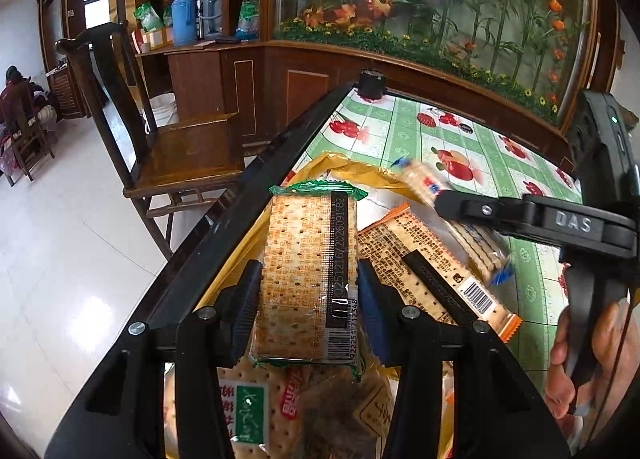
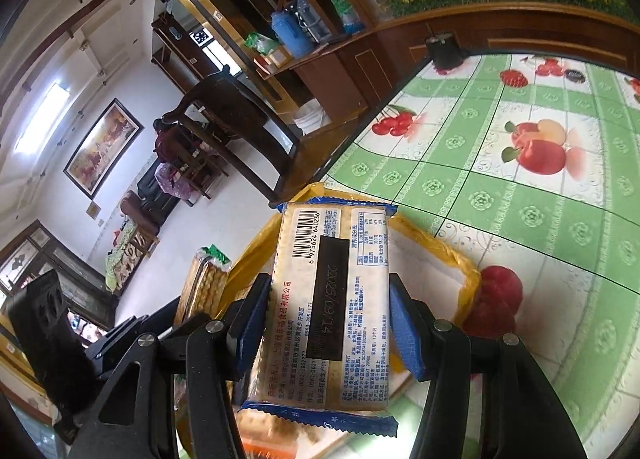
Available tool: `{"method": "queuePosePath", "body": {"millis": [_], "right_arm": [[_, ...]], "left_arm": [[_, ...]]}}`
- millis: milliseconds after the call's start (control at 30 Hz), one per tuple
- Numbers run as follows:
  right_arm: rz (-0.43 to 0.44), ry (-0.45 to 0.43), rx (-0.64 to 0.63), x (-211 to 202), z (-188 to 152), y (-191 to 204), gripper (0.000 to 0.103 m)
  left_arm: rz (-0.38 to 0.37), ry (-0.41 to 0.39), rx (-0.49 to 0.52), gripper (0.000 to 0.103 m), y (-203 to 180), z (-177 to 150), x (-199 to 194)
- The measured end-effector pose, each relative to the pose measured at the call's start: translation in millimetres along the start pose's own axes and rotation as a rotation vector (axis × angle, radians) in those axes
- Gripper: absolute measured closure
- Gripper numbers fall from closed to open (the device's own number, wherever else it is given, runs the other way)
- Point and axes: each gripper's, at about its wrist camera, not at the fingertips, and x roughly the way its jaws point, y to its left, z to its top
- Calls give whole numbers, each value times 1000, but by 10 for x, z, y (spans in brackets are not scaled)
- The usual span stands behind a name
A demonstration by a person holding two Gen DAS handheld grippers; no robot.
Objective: Organize snacks
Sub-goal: 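Lower both packs into the tray and open both grippers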
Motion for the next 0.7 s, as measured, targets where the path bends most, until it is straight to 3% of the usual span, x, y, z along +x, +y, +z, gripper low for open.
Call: {"method": "queuePosePath", "body": {"millis": [367, 400, 500, 700], "right_arm": [[-9, 26, 8, 248, 26, -78, 44], [-9, 28, 6, 249, 26, -77, 43], [-20, 23, 0, 202, 8, -47, 40], [-38, -29, 0, -13, -31, -40, 28]], "left_arm": [[13, 14, -20, 57, 41, 22, 41], [17, 16, -26, 55, 50, 24, 39], [31, 9, -43, 24, 82, 28, 5], [58, -27, -21, 23, 25, 41, -133]]}}
